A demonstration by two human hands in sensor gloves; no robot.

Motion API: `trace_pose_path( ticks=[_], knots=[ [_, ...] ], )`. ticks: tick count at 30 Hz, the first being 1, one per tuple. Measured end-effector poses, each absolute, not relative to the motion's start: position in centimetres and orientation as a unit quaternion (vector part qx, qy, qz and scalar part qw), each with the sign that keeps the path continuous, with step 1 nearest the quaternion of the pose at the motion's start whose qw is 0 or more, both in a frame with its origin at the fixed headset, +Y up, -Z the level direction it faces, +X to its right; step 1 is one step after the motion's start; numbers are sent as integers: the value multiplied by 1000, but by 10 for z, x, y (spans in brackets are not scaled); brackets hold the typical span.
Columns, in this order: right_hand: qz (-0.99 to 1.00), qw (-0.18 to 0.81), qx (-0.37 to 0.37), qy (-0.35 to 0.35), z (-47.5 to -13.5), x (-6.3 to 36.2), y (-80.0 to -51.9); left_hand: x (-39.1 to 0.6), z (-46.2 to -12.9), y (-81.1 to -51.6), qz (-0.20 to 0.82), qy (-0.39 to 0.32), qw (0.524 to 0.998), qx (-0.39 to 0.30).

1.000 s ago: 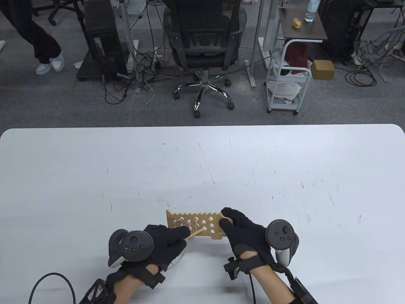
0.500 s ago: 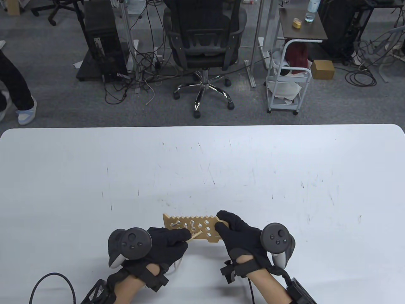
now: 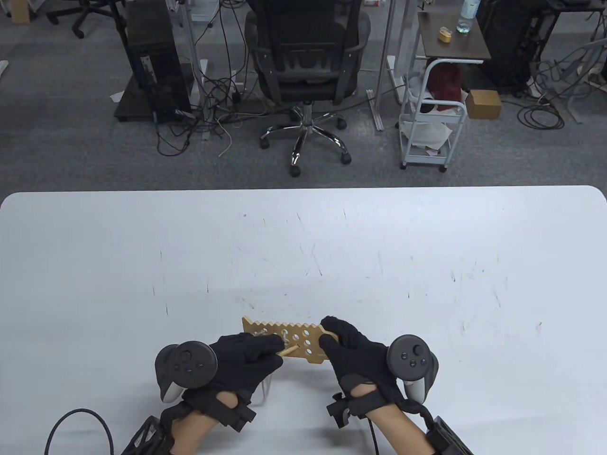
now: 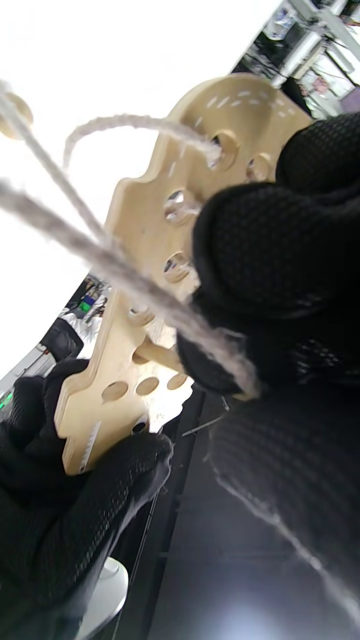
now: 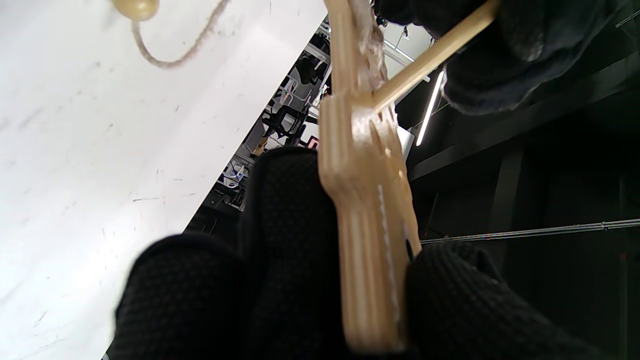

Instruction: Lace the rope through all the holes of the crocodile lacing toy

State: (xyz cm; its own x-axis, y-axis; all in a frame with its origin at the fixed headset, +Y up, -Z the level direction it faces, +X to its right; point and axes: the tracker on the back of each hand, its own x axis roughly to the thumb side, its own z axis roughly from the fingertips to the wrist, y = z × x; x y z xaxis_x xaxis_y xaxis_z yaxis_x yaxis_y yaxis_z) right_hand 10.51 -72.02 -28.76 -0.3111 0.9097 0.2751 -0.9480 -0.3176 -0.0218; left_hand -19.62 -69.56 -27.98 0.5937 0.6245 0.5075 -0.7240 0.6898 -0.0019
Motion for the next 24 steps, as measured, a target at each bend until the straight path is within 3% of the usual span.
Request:
trace_pose_path(
  ticks=[8,24],
  knots=[
    [786,604,118,-64,-285,101,-719,-200,-277,-694,344,-227,899,148],
    [784,596,165,-59,-279,92,-714,-203,-282,-700,348,-205,906,126]
  ],
)
